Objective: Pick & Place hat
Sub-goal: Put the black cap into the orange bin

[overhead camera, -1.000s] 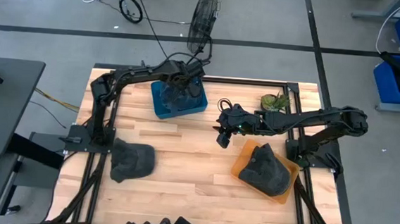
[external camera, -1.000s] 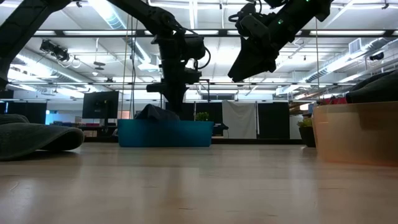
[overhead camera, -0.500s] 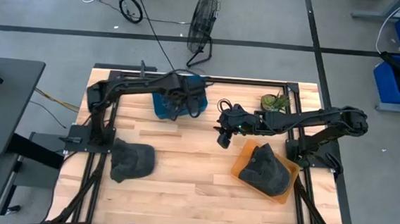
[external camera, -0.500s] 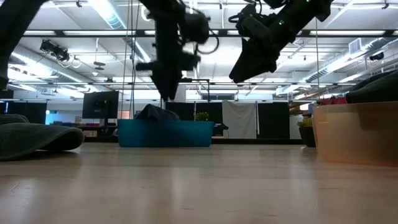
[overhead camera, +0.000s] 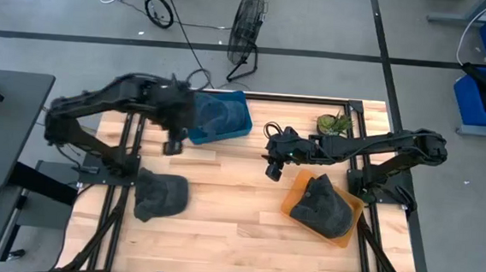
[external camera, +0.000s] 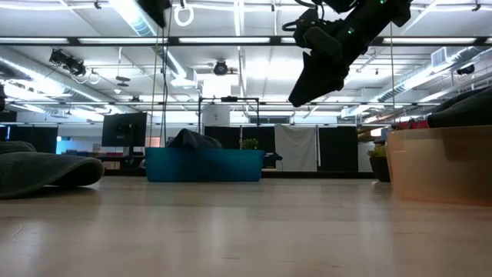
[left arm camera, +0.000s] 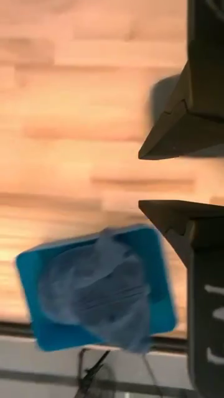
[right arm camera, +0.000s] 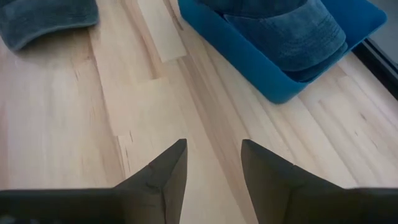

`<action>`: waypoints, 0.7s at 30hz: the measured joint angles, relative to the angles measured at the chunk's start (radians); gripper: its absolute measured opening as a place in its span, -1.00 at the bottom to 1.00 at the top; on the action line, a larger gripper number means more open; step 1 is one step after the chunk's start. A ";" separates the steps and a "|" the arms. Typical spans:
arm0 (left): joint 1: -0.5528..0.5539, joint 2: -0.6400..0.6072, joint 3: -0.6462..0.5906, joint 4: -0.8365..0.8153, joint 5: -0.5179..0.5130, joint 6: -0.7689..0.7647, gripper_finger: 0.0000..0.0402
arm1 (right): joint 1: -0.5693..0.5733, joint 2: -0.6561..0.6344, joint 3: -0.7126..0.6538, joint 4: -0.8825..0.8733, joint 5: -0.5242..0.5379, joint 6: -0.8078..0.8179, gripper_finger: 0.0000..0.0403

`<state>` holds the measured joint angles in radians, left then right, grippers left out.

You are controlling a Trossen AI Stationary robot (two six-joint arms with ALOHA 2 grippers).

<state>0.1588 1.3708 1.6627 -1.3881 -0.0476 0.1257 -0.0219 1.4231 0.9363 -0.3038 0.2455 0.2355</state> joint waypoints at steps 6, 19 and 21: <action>-0.131 -0.038 -0.007 -0.181 -0.003 -0.079 -0.42 | 0.000 0.000 0.000 -0.013 0.000 -0.009 -0.23; -0.398 -0.070 -0.560 -0.127 0.094 -0.156 -0.42 | 0.000 0.000 0.000 -0.013 0.000 -0.012 -0.23; -0.420 -0.075 -0.656 -0.017 0.151 -0.104 -0.42 | 0.000 0.000 0.000 -0.013 0.000 -0.012 -0.23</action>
<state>-0.2612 1.2957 1.0067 -1.4049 0.1037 0.0215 -0.0219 1.4231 0.9363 -0.3168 0.2455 0.2237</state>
